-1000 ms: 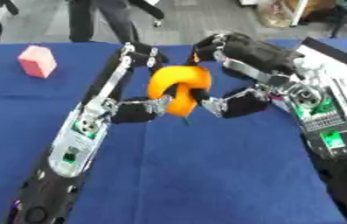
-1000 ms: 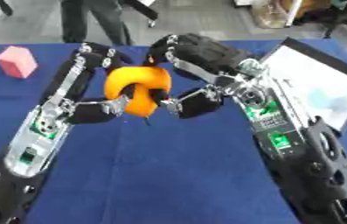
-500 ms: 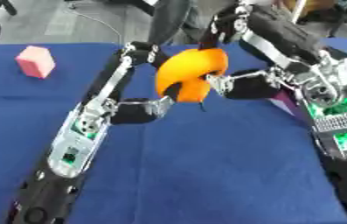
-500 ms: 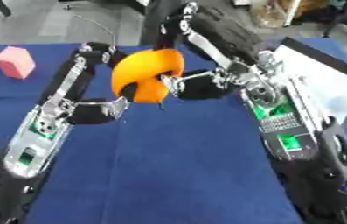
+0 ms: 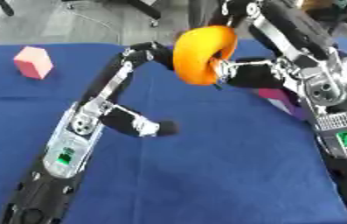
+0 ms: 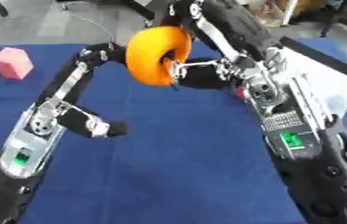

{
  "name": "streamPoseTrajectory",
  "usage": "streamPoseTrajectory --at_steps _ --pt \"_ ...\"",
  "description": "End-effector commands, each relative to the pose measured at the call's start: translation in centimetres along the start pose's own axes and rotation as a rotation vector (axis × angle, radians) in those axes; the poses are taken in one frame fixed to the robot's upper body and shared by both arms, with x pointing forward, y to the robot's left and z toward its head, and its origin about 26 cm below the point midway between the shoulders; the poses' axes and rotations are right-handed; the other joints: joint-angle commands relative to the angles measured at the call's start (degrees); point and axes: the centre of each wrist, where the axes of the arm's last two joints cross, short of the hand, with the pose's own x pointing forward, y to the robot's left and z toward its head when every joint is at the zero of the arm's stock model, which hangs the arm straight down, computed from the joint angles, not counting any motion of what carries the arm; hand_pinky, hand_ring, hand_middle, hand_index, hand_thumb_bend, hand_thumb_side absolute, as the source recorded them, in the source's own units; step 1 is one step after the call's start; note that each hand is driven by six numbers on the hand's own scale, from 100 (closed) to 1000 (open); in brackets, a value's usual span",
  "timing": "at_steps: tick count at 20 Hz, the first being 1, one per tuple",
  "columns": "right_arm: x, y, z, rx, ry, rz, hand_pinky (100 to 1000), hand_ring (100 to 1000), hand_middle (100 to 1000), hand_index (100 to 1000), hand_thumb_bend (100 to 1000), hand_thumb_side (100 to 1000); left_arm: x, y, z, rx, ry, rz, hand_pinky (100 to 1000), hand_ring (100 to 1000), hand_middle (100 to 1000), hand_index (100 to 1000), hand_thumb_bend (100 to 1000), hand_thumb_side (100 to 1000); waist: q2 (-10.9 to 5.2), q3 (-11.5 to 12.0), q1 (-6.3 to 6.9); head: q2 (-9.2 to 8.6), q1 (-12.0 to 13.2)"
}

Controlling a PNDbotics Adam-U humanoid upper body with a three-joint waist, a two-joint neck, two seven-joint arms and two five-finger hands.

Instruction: Pick up the objects with one hand, pass them to the other hand, and then place them into the box on the other side of the table.

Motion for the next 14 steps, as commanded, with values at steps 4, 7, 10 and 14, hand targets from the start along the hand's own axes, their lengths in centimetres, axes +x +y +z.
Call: streamPoseTrajectory --at_steps 4,7,10,14 --pt "0.1 -1.4 0.1 -0.070 -0.018 0.021 584 655 455 295 100 100 -0.9 1.1 0.2 0.058 0.071 -0.054 827 706 741 843 1000 677 0.31 -0.30 -0.51 -0.14 -0.53" --pt "-0.7 -2.7 0.3 -0.130 0.014 0.033 581 653 456 299 100 100 -2.2 1.0 1.7 0.105 0.182 -0.058 820 686 721 825 883 622 0.18 -0.63 -0.52 -0.14 -0.54" --pt "-2.1 -4.5 0.8 -0.197 0.077 0.065 584 654 458 304 100 100 -3.6 0.9 4.0 0.135 0.313 -0.064 815 666 701 817 830 628 0.02 -0.94 -0.32 -0.14 -0.79" --pt "-4.8 -7.8 2.6 -0.342 0.223 0.127 577 657 457 311 100 100 -4.1 1.6 6.8 0.212 0.416 -0.078 812 658 692 806 809 625 0.06 -0.65 0.10 -0.14 -2.13"
